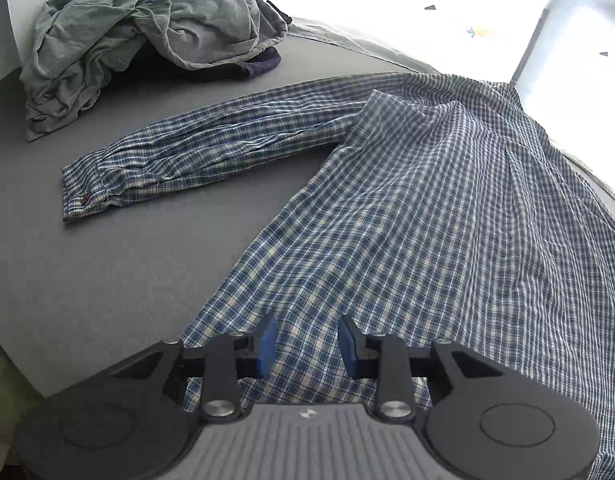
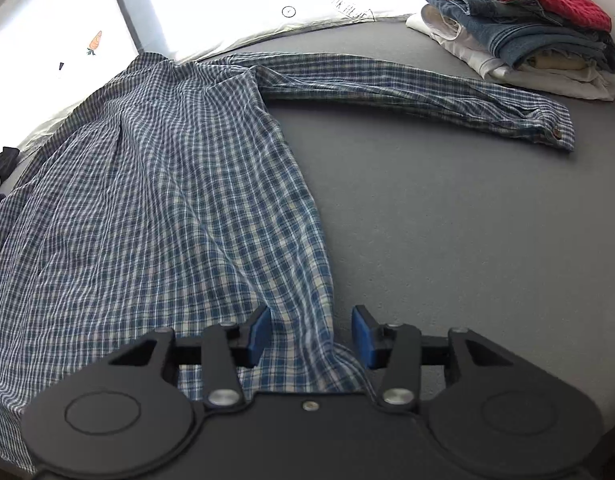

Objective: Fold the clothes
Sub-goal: 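Grasp the sleeve cuff with the right tool and straighten it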

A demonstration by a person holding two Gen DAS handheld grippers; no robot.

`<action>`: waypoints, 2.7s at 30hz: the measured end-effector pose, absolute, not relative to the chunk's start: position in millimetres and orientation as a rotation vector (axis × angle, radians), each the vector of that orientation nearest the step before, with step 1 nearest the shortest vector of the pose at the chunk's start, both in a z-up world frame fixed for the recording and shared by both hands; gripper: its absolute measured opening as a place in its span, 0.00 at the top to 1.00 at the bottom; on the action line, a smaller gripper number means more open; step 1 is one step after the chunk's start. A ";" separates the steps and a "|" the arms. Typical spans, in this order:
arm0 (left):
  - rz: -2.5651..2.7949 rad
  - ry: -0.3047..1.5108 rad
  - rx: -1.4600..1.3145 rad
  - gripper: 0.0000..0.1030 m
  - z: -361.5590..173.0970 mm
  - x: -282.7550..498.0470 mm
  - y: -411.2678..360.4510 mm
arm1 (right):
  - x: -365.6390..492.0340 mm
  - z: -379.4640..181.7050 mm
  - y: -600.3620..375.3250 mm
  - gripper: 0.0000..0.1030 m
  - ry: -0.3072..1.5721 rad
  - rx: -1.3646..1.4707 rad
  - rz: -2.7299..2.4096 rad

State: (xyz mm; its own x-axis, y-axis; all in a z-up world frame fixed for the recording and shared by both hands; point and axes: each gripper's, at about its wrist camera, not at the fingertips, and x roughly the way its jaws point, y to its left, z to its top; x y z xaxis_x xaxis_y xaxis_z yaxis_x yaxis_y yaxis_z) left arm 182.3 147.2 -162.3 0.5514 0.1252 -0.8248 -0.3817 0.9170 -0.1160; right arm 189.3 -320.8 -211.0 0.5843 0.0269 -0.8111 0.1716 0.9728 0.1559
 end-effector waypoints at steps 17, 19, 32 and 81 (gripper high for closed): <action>0.142 1.084 -0.077 0.12 -200.7 242.7 20.0 | 208.3 -205.1 -422.2 0.43 0.830 0.276 -0.330; 0.163 1.099 -0.063 0.06 -204.0 247.3 15.7 | 214.8 -203.4 -435.7 0.43 0.808 0.252 -0.373; 0.248 1.112 -0.128 0.00 -207.0 254.6 19.0 | 282.9 -219.9 -540.8 0.41 0.740 0.289 -0.594; 0.200 0.982 -0.094 0.00 -211.2 247.6 19.3 | 265.7 -219.8 -459.2 0.01 0.815 0.219 -0.413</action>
